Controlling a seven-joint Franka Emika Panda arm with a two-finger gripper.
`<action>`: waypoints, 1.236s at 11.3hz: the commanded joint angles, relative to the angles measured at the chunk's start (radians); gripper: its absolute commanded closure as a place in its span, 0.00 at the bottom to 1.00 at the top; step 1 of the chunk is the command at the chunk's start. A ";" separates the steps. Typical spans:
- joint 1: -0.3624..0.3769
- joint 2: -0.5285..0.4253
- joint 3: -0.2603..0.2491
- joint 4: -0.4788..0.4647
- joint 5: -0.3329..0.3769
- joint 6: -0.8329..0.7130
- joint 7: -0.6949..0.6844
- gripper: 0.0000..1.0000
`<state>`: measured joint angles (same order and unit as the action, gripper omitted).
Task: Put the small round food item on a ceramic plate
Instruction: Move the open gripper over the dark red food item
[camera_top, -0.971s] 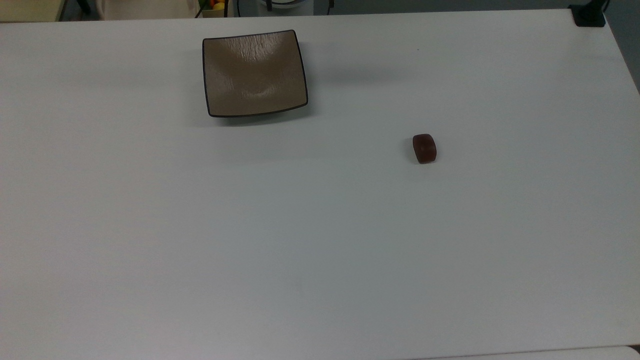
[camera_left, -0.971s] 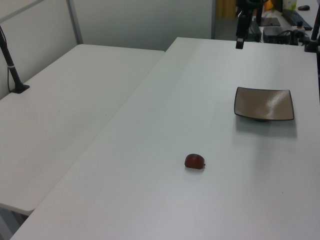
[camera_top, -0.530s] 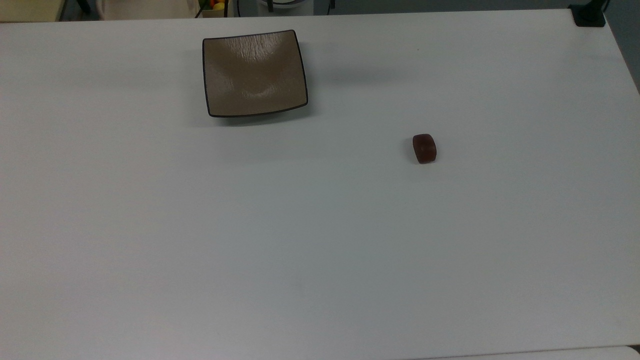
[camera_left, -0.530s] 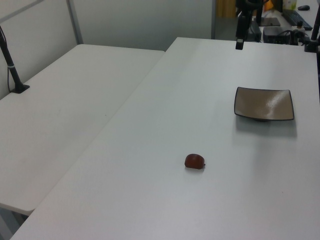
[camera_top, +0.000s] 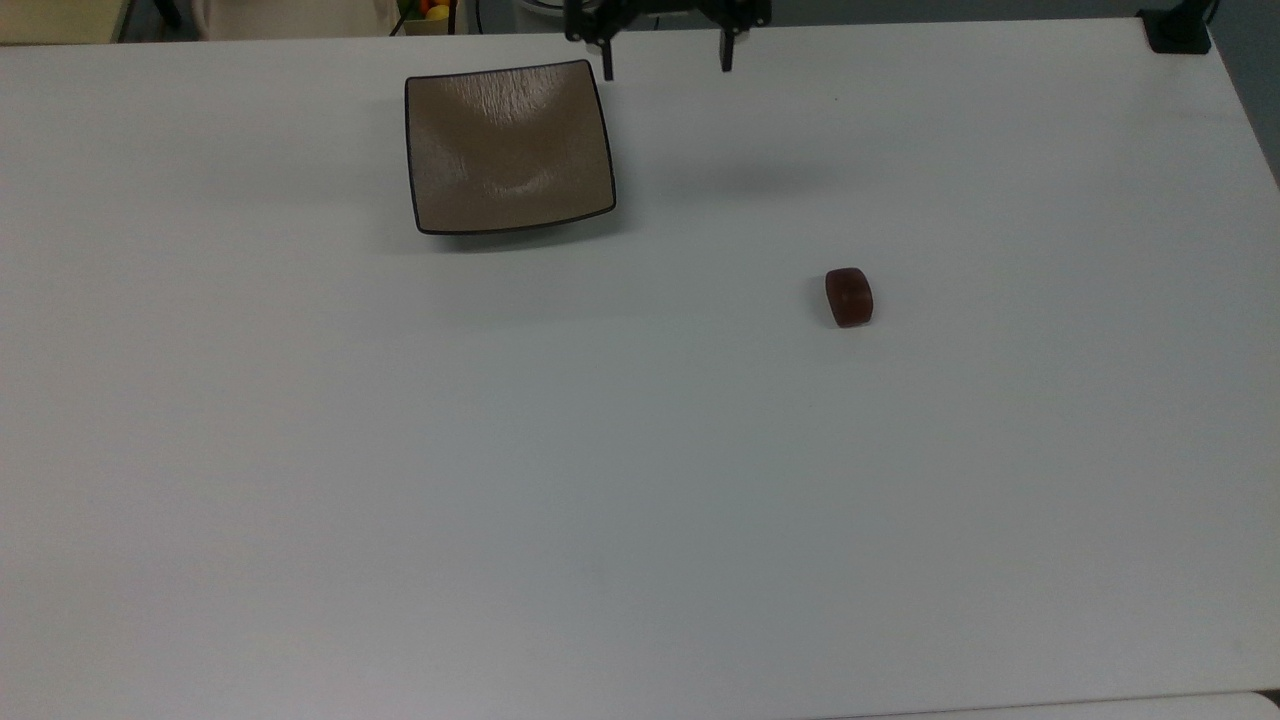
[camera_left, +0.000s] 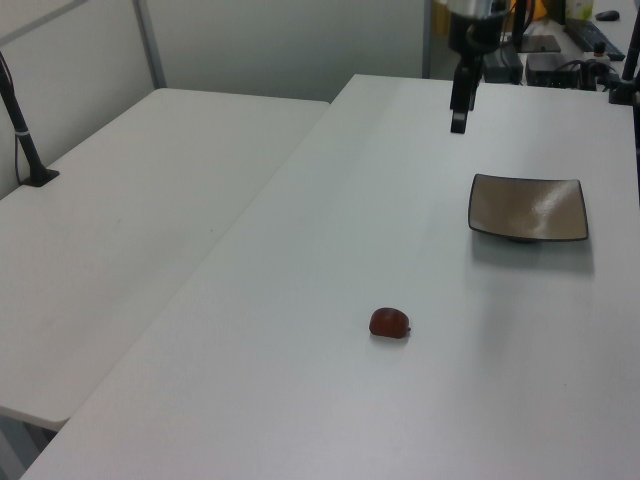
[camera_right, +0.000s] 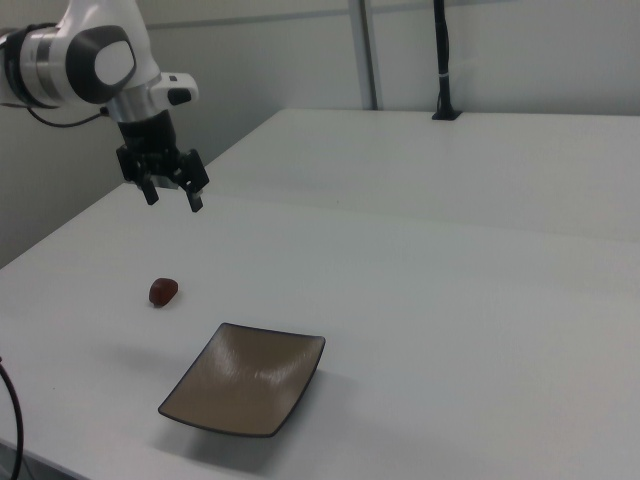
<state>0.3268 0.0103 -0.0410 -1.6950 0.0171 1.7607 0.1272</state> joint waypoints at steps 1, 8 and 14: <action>0.060 0.098 -0.002 0.049 0.000 0.092 0.109 0.00; 0.147 0.293 -0.002 0.133 0.004 0.200 0.179 0.00; 0.230 0.479 0.000 0.316 -0.058 0.046 0.327 0.00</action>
<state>0.5229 0.4166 -0.0359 -1.4438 0.0134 1.8447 0.3590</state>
